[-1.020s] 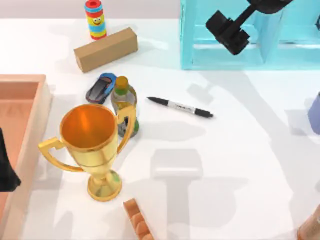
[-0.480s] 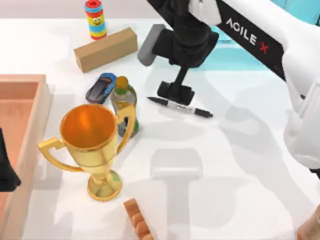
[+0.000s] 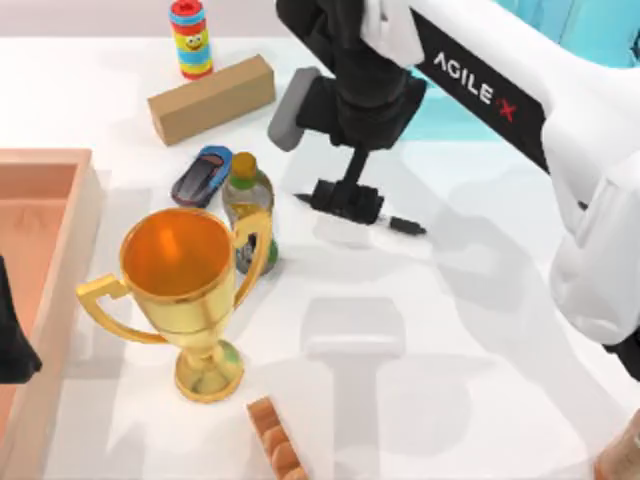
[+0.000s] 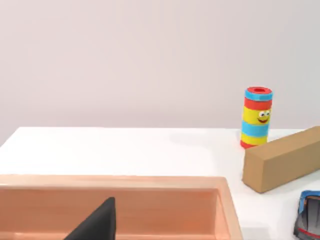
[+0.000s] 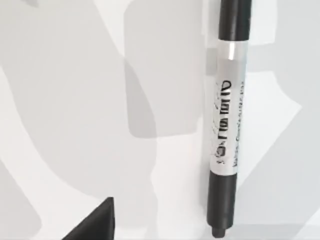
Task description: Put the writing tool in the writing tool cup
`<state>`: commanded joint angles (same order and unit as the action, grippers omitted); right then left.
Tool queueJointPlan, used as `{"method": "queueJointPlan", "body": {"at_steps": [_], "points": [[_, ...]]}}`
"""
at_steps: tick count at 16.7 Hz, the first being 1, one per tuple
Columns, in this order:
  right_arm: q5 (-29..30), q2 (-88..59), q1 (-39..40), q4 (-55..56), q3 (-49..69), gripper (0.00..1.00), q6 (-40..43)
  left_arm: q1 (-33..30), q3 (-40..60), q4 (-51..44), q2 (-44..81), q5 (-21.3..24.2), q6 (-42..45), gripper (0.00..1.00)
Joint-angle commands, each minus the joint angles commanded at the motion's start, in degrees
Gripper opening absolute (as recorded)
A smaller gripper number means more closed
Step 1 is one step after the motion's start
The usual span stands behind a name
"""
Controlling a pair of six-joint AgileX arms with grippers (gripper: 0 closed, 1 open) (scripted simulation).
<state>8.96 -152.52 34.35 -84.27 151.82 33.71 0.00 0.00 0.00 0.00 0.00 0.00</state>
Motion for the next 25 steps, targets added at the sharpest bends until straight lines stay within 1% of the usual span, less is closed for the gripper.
{"method": "queueJointPlan", "body": {"at_steps": [2,6,12,18,25], "points": [[-0.1,0.3,-1.2,1.9,-1.7,1.0,1.3,0.0,0.0,0.0,0.0,0.0,0.0,1.0],[-0.3,-0.8,-3.6,9.1,-7.6,1.0,4.0,0.0,0.0,0.0,0.0,0.0,0.0,1.0],[-0.1,-1.9,-1.9,19.3,-17.1,1.0,2.1,0.0,0.0,0.0,0.0,0.0,0.0,1.0],[0.0,-1.8,-1.2,20.6,-18.4,1.0,1.5,0.0,0.0,0.0,0.0,0.0,0.0,1.0],[0.0,-1.8,-1.2,20.6,-18.4,0.47,1.5,0.0,0.0,0.0,0.0,0.0,0.0,1.0]]}}
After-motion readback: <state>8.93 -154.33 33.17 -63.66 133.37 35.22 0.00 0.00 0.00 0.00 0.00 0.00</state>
